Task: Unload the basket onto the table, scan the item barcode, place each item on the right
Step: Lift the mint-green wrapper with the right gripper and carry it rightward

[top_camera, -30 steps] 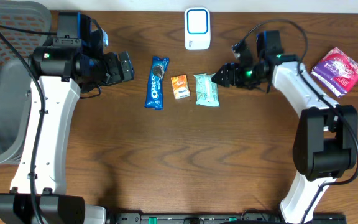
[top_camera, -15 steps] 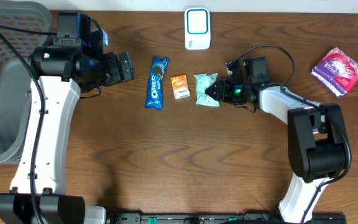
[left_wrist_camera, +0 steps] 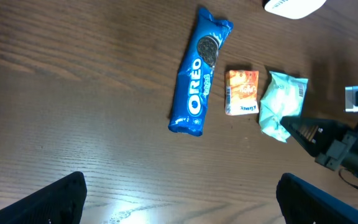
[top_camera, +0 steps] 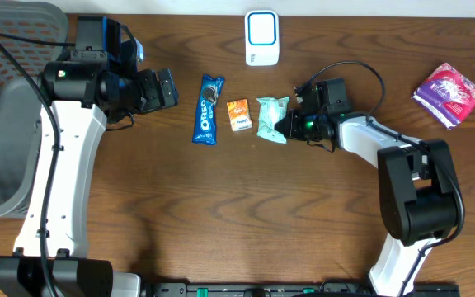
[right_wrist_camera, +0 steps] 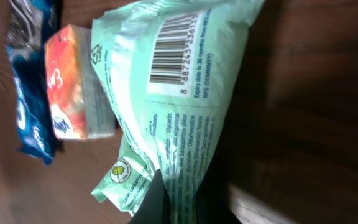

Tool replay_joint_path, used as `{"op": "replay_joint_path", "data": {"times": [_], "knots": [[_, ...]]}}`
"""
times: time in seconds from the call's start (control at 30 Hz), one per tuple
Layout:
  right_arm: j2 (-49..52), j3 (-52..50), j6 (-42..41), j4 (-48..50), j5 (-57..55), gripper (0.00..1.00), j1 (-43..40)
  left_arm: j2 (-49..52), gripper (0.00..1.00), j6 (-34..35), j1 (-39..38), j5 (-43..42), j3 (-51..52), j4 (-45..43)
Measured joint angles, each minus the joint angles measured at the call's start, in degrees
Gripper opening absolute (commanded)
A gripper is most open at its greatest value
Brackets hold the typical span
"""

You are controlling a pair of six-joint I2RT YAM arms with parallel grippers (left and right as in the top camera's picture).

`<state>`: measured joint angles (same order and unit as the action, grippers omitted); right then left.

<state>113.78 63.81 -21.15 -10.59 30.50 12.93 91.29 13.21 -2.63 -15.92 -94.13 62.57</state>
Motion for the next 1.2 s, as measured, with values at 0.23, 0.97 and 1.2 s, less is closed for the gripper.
{"op": "replay_joint_path", "data": {"times": [0.23,0.97,1.2], "knots": [[-5.38,3.45,8.37,-12.11,-16.02,0.01,0.17,0.0,0.98,0.0,0.0,0.0,0.0,0.0],[0.07,5.35,19.06,-14.08,-82.4,0.04,6.69,0.0,0.98,0.0,0.0,0.0,0.0,0.0],[1.11,5.51,19.26,-13.16,-83.36,0.43,15.78,0.0,0.98,0.0,0.0,0.0,0.0,0.0]]}}
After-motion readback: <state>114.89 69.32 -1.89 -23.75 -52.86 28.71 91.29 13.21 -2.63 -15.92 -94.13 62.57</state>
